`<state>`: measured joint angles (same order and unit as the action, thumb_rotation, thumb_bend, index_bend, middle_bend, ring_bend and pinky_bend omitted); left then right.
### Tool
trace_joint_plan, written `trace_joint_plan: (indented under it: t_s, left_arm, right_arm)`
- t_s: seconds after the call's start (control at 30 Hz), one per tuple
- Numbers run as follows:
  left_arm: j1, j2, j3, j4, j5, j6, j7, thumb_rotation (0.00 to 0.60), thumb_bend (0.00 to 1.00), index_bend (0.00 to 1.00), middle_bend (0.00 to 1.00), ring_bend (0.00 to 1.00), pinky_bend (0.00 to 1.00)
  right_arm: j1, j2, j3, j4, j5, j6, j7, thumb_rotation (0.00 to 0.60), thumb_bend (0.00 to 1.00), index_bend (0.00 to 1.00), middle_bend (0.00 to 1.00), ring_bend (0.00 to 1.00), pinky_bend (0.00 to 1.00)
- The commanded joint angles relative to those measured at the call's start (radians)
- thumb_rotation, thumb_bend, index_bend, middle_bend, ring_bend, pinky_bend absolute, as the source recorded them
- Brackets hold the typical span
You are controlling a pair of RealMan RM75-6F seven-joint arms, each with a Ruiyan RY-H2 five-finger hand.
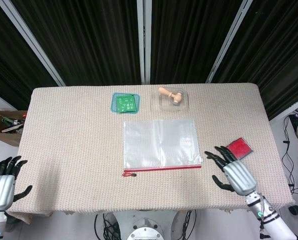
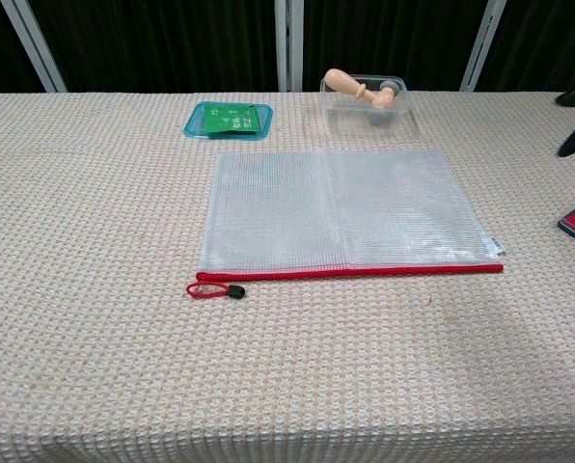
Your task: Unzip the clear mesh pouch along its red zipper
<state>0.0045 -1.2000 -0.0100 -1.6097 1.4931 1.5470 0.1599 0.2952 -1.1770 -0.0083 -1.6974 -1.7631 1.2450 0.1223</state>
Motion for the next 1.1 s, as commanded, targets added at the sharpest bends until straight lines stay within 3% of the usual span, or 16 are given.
trace_joint_plan:
  t_s: [0.03, 0.23, 0.4, 0.67, 1.1]
  left_arm:
    - [0.002, -0.002, 0.002, 0.003, 0.000, 0.000, -0.005, 0.600, 0.15, 0.22, 0.13, 0.08, 0.14]
    - [0.008, -0.006, 0.002, 0.021, -0.007, 0.001, -0.028, 0.600, 0.15, 0.22, 0.13, 0.08, 0.14]
    - [0.006, -0.006, 0.001, 0.036, -0.011, -0.007, -0.044, 0.600, 0.15, 0.22, 0.13, 0.08, 0.14]
    - [0.004, -0.008, 0.001, 0.053, -0.010, -0.016, -0.067, 0.600, 0.15, 0.22, 0.13, 0.08, 0.14]
    - [0.004, -0.011, -0.001, 0.074, -0.013, -0.018, -0.095, 0.600, 0.15, 0.22, 0.13, 0.08, 0.14]
  right_arm:
    - [0.160, -0.094, 0.010, -0.010, -0.041, -0.205, 0.006, 0.600, 0.44, 0.04, 0.24, 0.00, 0.00]
    - [0.312, -0.229, 0.053, 0.033, 0.017, -0.410, -0.023, 0.600, 0.47, 0.00, 0.24, 0.00, 0.00]
    - [0.400, -0.322, 0.085, 0.084, 0.075, -0.511, -0.059, 0.600, 0.46, 0.00, 0.24, 0.00, 0.00]
    - [0.468, -0.413, 0.116, 0.159, 0.164, -0.568, -0.152, 0.600, 0.45, 0.00, 0.24, 0.00, 0.00]
    - [0.552, -0.505, 0.122, 0.246, 0.231, -0.605, -0.174, 0.600, 0.44, 0.00, 0.23, 0.00, 0.00]
